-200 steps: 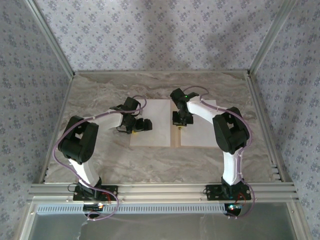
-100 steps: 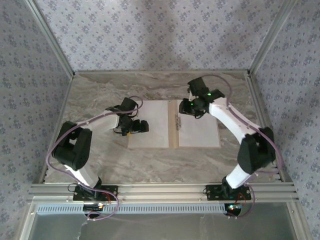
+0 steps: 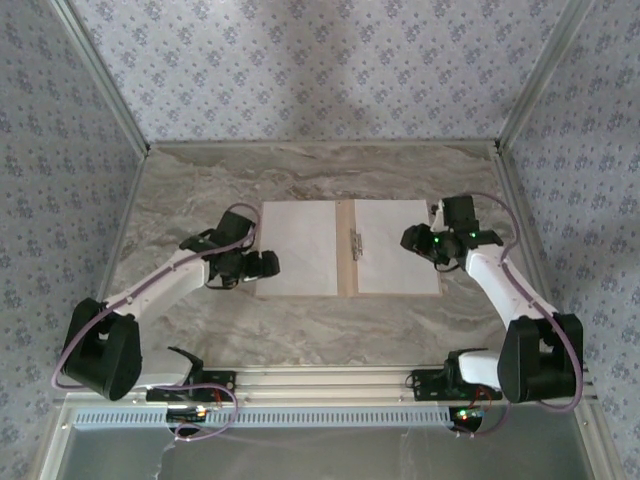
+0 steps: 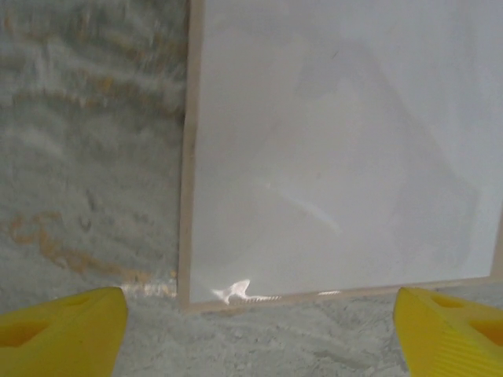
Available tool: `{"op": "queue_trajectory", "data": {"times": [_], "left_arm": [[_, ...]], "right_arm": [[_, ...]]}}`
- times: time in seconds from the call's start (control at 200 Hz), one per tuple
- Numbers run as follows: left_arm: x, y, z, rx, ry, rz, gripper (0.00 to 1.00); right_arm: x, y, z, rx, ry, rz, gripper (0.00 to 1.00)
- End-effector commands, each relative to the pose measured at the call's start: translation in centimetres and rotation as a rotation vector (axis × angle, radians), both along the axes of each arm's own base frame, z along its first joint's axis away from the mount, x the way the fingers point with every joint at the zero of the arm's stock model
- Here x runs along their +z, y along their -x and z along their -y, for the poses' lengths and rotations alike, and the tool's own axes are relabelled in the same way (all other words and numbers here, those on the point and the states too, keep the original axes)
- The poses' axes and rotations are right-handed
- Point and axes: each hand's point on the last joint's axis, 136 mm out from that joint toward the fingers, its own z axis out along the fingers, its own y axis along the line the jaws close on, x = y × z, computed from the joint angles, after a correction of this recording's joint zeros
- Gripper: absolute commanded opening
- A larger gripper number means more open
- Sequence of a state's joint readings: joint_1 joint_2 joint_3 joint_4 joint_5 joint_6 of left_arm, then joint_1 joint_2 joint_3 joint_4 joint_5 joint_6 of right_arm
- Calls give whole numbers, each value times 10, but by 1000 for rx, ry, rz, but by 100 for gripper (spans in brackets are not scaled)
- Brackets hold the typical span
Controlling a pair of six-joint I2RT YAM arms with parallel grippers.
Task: Put the files into the folder
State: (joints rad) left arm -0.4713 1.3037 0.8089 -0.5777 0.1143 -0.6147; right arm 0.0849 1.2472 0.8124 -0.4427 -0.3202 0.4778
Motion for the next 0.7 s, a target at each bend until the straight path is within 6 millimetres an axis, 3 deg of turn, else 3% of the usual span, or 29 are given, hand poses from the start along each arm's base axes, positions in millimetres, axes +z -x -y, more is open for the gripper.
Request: {"op": "queue_trajectory", "data": {"times": [0.0, 0.185, 0.26, 0.38, 0.695], "left_arm": [[-13, 18, 3, 42, 73, -58, 83], [-36, 34, 9, 57, 140, -101, 81], [-42, 35, 11, 57, 153, -110, 75], [-45, 35, 13, 60, 168, -109, 64], [-53, 21, 11, 94, 205, -89, 57]], "right_arm": [[5, 0, 8, -8, -45, 77, 52], [-14, 8, 23, -45, -60, 50, 53], [-19, 9, 26, -60, -68, 30, 52], [-26, 10, 29, -78, -77, 12, 51], [-51, 11, 31, -82, -82, -59, 50]]}}
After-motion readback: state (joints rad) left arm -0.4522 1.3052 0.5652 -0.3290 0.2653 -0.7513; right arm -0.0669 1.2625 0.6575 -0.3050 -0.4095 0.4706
